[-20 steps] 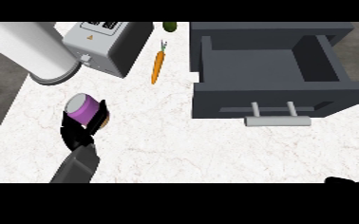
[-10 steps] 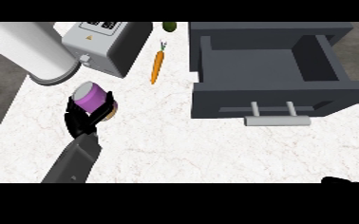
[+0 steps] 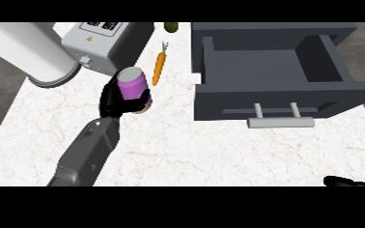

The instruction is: Pick up the can, place it into the drawer and close the drawer

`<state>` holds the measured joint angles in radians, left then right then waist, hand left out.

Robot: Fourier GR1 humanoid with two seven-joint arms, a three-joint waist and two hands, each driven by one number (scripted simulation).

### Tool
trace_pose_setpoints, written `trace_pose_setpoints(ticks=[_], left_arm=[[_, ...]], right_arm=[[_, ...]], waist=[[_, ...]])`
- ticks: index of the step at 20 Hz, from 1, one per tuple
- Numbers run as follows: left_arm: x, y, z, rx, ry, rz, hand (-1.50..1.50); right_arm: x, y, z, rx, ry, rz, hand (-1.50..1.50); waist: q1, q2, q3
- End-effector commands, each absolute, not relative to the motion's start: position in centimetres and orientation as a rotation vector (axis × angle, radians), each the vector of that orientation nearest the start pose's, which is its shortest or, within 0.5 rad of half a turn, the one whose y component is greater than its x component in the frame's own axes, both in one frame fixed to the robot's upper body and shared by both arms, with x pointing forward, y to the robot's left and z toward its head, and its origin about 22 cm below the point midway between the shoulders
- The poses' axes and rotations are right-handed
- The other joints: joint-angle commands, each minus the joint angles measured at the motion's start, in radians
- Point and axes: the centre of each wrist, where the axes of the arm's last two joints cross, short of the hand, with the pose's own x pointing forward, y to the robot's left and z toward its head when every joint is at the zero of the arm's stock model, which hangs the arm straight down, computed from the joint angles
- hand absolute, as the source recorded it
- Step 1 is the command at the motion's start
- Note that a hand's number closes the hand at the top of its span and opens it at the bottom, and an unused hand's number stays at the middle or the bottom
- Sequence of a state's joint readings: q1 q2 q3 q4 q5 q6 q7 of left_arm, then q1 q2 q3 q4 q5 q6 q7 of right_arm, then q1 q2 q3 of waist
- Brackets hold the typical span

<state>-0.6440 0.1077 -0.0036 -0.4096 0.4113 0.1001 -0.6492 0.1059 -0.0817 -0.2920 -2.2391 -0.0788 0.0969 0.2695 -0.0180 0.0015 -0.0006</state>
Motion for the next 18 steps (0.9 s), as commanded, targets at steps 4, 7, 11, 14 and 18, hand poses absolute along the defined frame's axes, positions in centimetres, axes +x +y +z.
trace_pose_setpoints(ticks=[4, 7, 11, 14, 18], left_arm=[[38.6, 15.5, -1.5, -0.114, -1.684, -0.002, 1.50], [39.0, 15.3, 0.7, -0.125, -1.679, -0.058, 1.50], [40.5, 11.9, 6.4, -0.182, -1.696, -0.056, 1.50], [40.8, 10.1, 10.0, -0.199, -1.692, -0.071, 1.50], [41.1, 8.4, 13.9, -0.184, -1.701, -0.091, 1.50]], right_arm=[[15.5, -31.4, 14.1, -0.308, -1.854, -0.064, -1.50], [16.2, -29.7, 15.0, -0.286, -1.875, -0.079, -1.50], [15.6, -31.0, 13.6, -0.304, -1.854, -0.044, -1.50], [17.1, -28.5, 15.3, -0.275, -1.877, -0.074, -1.50], [16.8, -29.8, 15.4, -0.309, -1.878, -0.061, -1.50]], waist=[[0.022, -0.011, 0.002], [0.023, -0.008, 0.001], [0.013, -0.006, 0.002], [0.023, -0.005, 0.001], [0.014, -0.004, 0.001]])
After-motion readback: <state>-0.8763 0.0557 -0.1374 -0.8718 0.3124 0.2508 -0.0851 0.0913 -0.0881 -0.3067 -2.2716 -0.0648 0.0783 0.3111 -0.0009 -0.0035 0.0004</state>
